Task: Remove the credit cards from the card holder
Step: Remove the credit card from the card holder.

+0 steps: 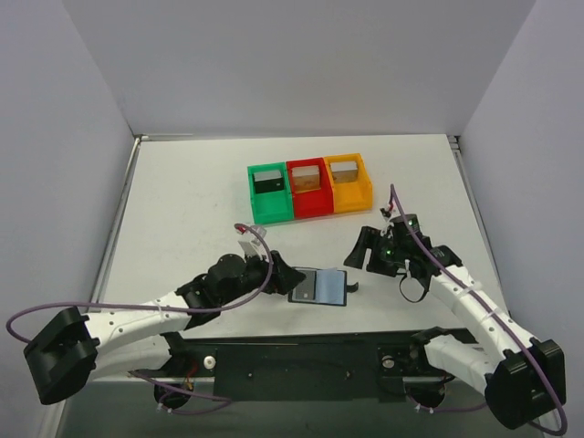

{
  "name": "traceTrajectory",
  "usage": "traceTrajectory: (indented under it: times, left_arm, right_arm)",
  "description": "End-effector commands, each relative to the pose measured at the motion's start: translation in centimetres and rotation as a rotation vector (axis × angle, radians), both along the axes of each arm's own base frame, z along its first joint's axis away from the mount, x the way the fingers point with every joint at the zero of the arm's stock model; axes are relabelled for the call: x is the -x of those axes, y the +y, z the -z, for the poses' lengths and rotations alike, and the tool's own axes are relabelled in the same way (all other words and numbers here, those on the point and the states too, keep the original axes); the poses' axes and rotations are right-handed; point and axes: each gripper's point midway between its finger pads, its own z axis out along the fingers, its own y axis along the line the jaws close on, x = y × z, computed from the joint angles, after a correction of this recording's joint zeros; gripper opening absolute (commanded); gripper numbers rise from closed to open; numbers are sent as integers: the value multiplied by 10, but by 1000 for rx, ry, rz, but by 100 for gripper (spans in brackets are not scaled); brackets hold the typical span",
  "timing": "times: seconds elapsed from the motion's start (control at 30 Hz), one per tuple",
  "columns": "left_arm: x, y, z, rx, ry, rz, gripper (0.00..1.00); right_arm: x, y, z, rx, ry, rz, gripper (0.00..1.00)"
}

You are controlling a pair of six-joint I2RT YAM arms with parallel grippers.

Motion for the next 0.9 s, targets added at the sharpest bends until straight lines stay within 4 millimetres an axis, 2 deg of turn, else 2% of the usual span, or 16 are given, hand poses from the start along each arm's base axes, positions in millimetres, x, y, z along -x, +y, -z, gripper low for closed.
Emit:
traceTrajectory:
  times: [0.0, 0.03, 0.07, 0.1, 0.13, 0.3, 0.43, 0.53, 0.6, 0.87]
  left_arm:
    - [-25, 29, 44, -66, 110, -127, 84]
    - [-30, 25, 41, -57, 96, -122, 82]
    - [-32, 23, 52, -84, 115, -119, 82]
    - [-31, 17, 49, -71, 117, -94, 80]
    - [-30, 13, 60, -92, 140, -75, 79]
    - [-34, 5, 73, -59, 178, -70, 72]
    - [-35, -2, 77, -49, 186, -50, 60]
    - [-36, -6, 80, -59, 192, -39, 49]
    - [-36, -7, 83, -64, 198, -39, 45]
    - [-37, -5, 101, -101, 226, -52, 38]
  right_arm:
    - [6, 28, -21, -78, -75, -89, 65]
    - [11, 37, -23, -91, -76, -119, 64]
    - [10, 43, -26, -104, -92, -132, 63]
    - [16, 53, -27, -119, -83, -162, 62]
    - [14, 60, -28, -136, -97, -175, 58]
    - [23, 90, -9, -187, -19, -225, 37]
    - [24, 102, 9, -190, 18, -243, 27]
    - [23, 107, 17, -204, 37, -243, 24]
    - [23, 107, 23, -197, 49, -242, 24]
    - [22, 109, 43, -195, 75, -241, 25]
